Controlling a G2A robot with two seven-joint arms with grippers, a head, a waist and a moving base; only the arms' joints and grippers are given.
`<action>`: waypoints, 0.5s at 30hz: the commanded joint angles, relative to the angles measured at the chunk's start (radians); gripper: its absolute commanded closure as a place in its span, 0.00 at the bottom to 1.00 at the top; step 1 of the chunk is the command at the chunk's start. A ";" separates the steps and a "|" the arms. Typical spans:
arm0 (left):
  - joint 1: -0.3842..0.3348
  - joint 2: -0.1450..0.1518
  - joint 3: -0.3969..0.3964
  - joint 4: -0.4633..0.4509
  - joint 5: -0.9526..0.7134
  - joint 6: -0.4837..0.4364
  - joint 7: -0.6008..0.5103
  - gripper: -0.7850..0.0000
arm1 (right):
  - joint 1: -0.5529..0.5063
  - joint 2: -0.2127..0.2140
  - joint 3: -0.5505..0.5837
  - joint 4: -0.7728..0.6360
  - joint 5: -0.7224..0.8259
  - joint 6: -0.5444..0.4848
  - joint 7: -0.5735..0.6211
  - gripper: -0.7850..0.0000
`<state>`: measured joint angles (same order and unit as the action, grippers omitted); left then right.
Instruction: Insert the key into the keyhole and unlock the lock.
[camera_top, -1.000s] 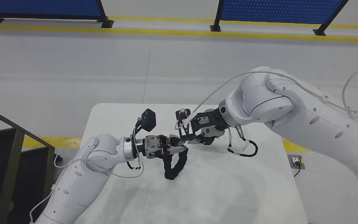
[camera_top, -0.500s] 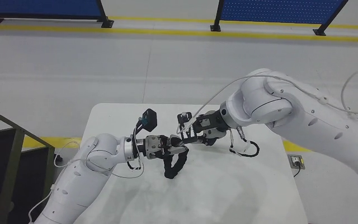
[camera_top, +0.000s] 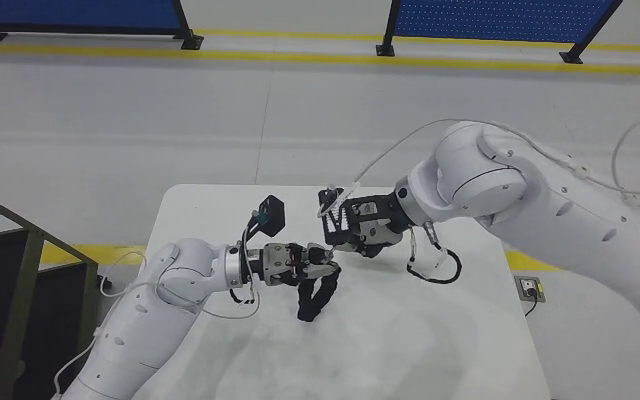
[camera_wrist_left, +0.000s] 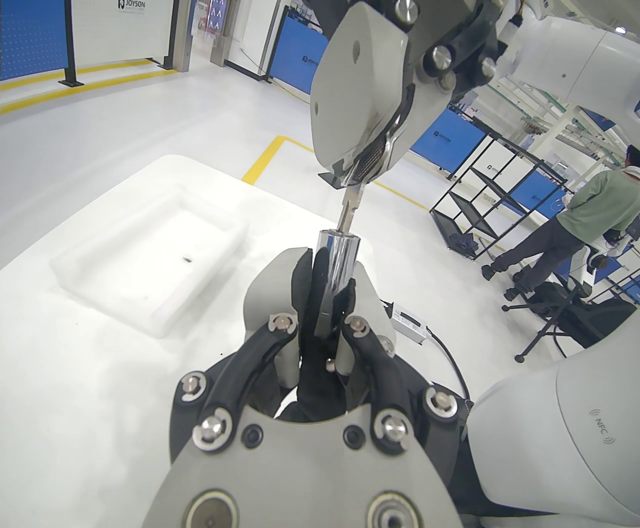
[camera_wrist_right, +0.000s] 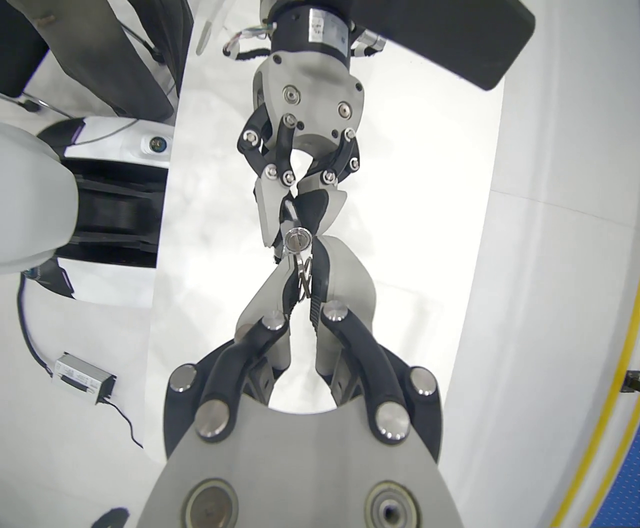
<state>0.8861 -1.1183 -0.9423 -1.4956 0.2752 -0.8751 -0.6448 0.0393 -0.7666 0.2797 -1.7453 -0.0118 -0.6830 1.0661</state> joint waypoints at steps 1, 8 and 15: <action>-0.004 -0.001 0.003 0.003 0.003 -0.004 0.007 1.00 | -0.013 0.001 0.007 0.010 0.059 0.042 -0.006 1.00; -0.009 -0.003 0.014 0.015 0.011 -0.019 0.021 1.00 | -0.078 0.011 0.024 0.027 0.221 0.212 0.008 1.00; -0.009 -0.002 0.014 0.015 0.034 -0.021 0.023 1.00 | -0.124 0.021 0.056 0.004 0.335 0.413 0.043 1.00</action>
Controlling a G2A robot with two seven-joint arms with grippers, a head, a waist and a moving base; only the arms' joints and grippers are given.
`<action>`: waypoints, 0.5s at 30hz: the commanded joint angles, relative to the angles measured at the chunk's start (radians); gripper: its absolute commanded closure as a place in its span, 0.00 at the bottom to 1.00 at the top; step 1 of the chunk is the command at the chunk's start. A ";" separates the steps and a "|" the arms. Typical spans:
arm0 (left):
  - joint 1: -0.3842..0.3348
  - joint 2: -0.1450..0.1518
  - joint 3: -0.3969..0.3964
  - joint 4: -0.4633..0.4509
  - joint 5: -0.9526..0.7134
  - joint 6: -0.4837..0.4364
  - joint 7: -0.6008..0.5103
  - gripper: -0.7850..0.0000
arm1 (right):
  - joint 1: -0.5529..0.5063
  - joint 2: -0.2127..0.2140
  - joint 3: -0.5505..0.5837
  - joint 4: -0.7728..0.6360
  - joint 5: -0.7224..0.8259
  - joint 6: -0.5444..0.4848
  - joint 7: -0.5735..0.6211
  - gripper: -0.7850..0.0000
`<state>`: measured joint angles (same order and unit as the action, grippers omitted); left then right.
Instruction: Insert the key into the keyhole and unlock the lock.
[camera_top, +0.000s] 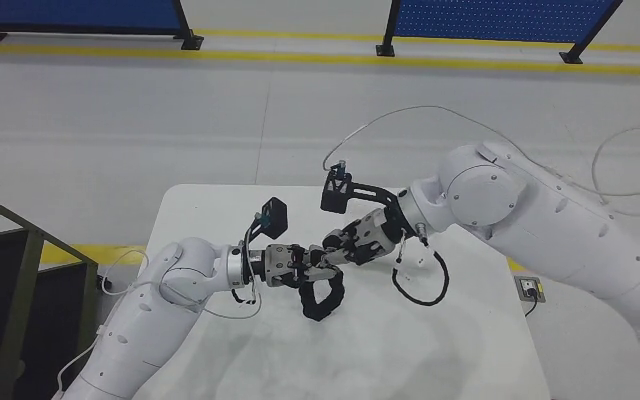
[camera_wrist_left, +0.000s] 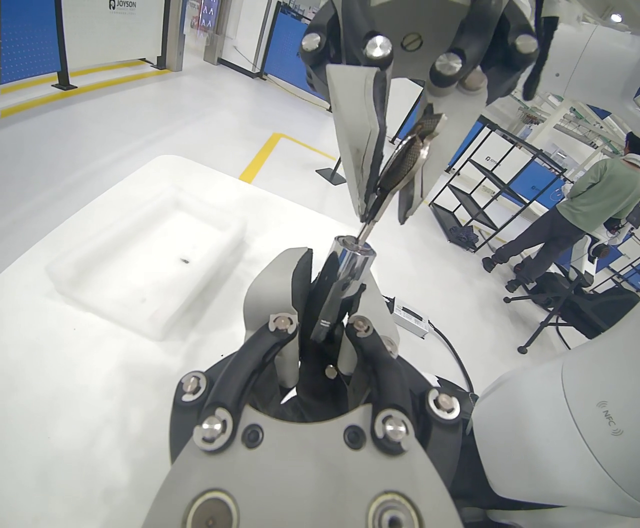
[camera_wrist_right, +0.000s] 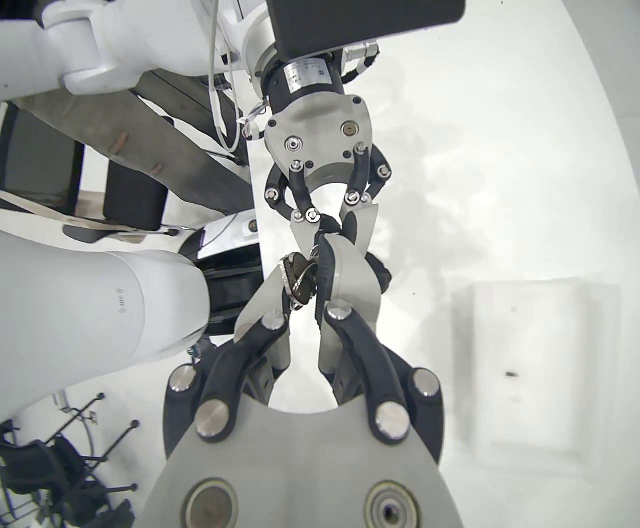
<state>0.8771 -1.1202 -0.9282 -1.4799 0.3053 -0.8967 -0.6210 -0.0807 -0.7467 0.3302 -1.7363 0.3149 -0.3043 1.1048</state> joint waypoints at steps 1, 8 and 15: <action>0.001 0.001 0.001 -0.002 0.006 0.001 0.000 1.00 | -0.007 0.002 0.012 -0.012 0.014 0.051 0.005 1.00; 0.001 0.002 0.006 -0.005 0.006 -0.004 0.000 1.00 | -0.047 0.015 0.059 -0.055 0.032 0.157 -0.003 1.00; 0.012 0.004 0.003 -0.003 -0.014 -0.029 0.016 1.00 | -0.107 0.038 0.117 -0.083 0.018 0.163 -0.037 0.00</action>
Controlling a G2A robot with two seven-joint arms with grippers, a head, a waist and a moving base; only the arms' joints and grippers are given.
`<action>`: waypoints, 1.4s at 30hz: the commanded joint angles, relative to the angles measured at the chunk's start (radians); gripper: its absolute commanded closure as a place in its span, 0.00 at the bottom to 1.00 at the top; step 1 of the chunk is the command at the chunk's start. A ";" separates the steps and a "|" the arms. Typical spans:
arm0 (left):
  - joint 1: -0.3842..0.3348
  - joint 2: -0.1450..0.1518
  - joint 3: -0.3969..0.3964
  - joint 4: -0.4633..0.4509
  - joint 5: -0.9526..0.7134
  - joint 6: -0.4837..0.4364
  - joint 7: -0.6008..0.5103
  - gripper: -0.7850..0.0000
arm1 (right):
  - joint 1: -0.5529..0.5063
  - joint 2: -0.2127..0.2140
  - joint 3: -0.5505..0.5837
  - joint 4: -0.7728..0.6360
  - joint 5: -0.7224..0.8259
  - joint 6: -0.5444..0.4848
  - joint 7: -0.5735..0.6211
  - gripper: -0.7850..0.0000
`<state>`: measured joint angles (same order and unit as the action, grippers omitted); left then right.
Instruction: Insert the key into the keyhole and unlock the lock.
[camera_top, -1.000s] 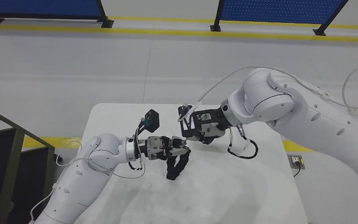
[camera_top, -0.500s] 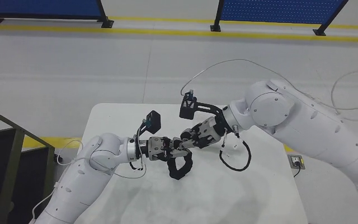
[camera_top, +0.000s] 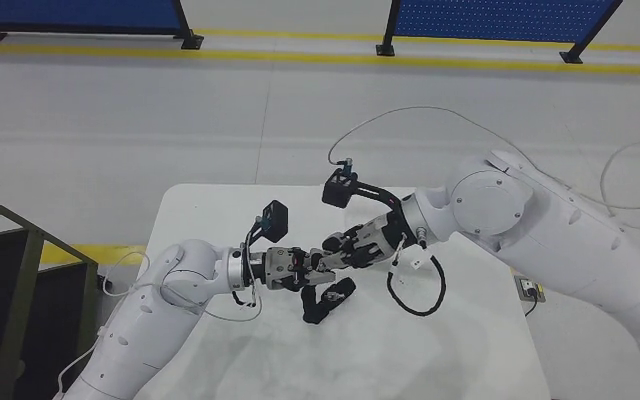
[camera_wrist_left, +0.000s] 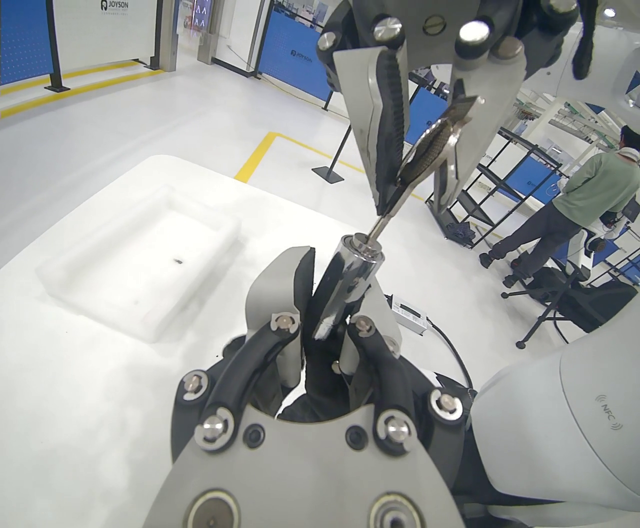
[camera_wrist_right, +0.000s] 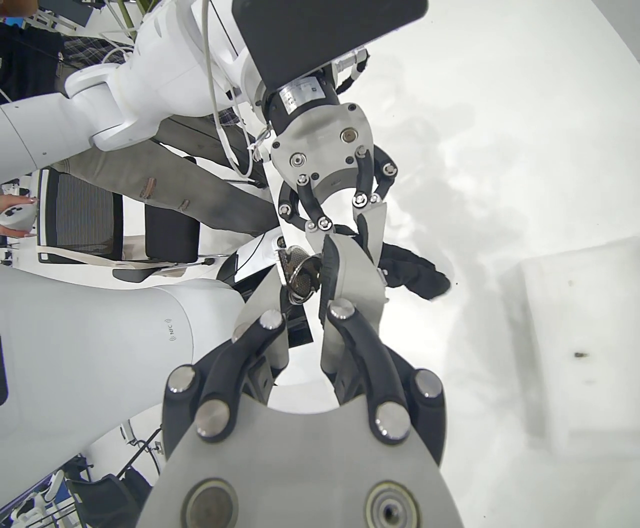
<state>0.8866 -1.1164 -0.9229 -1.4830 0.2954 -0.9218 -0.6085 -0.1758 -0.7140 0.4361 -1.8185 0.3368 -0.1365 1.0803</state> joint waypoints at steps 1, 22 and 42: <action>0.005 0.001 -0.004 -0.001 -0.010 -0.009 0.009 1.00 | -0.025 0.011 0.023 0.000 -0.009 -0.007 -0.028 0.00; 0.184 0.071 -0.149 -0.047 0.129 0.075 -0.101 1.00 | -0.270 0.115 0.246 -0.076 -0.115 -0.116 -0.169 0.00; 0.226 0.082 -0.215 -0.047 0.410 0.035 0.185 0.00 | -0.217 0.022 0.215 0.012 -0.238 -0.209 -0.246 0.00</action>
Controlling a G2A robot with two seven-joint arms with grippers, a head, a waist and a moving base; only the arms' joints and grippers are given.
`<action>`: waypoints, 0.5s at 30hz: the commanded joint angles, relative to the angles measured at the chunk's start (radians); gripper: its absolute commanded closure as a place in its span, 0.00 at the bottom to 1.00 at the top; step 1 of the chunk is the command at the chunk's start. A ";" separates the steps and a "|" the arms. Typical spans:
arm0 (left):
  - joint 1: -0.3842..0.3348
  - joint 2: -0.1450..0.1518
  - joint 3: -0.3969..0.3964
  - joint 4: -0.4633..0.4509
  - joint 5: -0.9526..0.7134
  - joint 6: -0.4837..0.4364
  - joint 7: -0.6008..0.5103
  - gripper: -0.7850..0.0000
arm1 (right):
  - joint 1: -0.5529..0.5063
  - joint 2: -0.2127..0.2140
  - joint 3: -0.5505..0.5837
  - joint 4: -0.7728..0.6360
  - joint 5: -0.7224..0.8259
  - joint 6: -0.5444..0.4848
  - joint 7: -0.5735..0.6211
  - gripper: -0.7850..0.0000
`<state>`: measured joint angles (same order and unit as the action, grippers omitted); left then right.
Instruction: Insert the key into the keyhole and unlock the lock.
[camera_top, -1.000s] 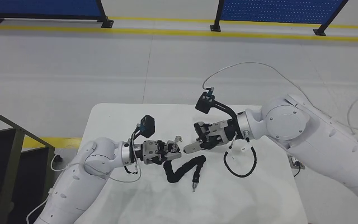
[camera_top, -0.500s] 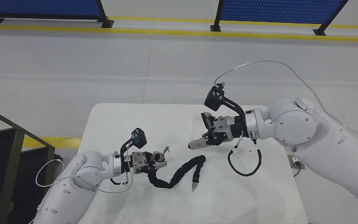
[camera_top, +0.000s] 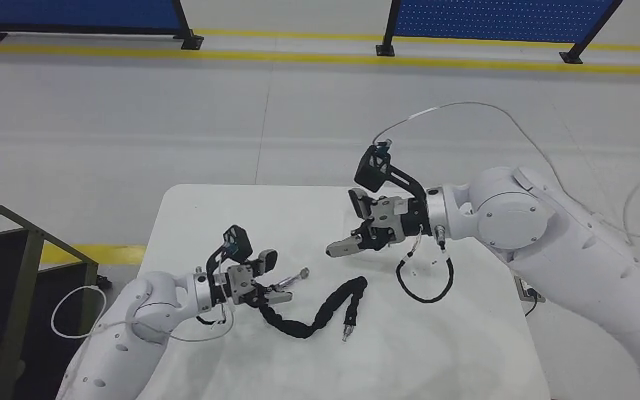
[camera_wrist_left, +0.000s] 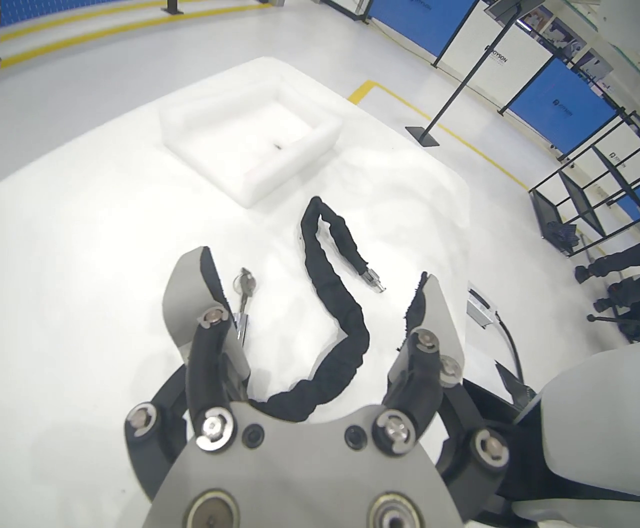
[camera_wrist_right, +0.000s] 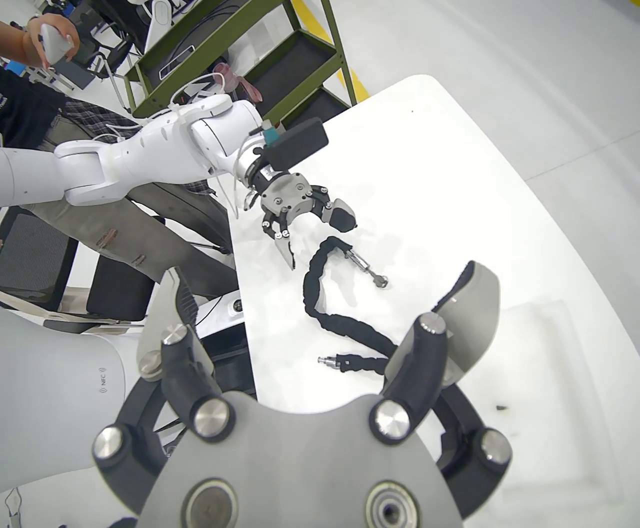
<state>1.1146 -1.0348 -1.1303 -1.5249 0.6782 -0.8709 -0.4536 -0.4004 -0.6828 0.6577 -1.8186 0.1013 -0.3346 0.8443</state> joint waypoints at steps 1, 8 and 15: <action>-0.007 0.002 -0.015 -0.010 0.048 -0.034 0.050 0.00 | 0.016 -0.018 -0.015 0.028 -0.007 -0.021 -0.015 0.00; -0.128 0.011 -0.008 0.039 0.107 -0.141 0.040 0.00 | 0.071 -0.095 -0.084 0.197 -0.074 -0.129 -0.097 0.00; -0.251 0.040 0.024 0.068 0.038 -0.141 0.067 0.00 | 0.128 -0.149 -0.099 0.367 -0.162 -0.282 -0.159 0.00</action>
<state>0.8827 -1.0013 -1.1086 -1.4643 0.7226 -1.0122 -0.3894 -0.2787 -0.8273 0.5570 -1.4757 -0.0487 -0.5898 0.6912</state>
